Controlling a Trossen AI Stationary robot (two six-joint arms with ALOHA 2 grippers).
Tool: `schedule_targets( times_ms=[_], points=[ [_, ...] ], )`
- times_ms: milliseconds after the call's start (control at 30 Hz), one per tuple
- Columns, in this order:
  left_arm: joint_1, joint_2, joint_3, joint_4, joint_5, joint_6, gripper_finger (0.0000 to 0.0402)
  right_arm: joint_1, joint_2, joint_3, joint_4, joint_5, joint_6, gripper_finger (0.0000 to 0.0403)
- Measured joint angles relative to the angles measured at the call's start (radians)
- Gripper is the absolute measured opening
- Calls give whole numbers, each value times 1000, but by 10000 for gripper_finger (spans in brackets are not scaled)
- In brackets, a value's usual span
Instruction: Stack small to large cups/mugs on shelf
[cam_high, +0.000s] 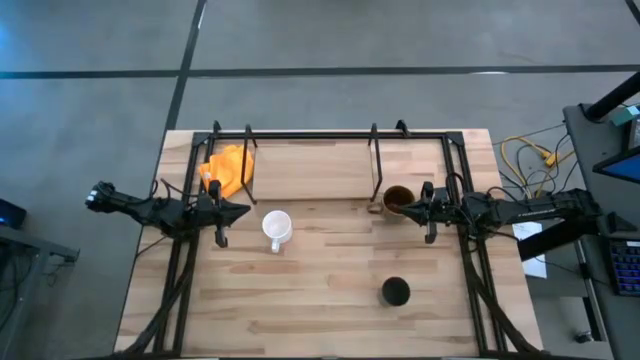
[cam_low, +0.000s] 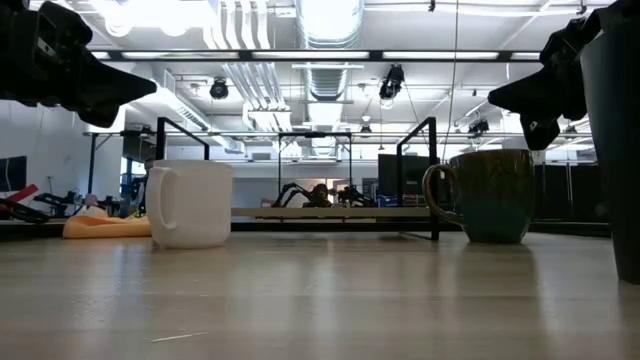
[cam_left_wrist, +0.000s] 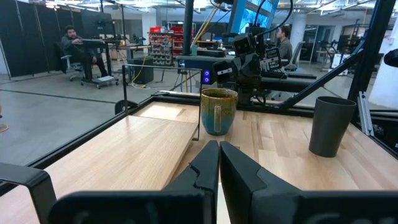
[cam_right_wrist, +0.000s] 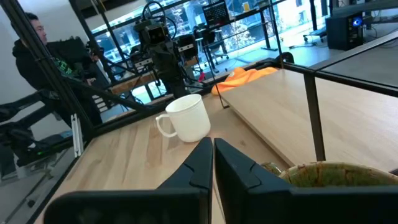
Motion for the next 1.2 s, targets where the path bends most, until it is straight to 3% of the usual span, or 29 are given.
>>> schedule_targets(
  times_ms=[467,667,800,967,1200],
  points=[
    [0,0,0,0,0,0,0,1,0,0,-1,-3,14,9],
    [0,0,0,0,-1,6,0,1,-2,0,87,-15,257,9],
    [0,0,0,0,-40,128,0,1,0,18,160,-106,385,9],
    [0,0,0,0,-50,265,0,32,22,180,91,-189,385,9],
    [0,-1,0,4,-97,292,0,99,207,622,-454,-184,343,9]
  ],
)
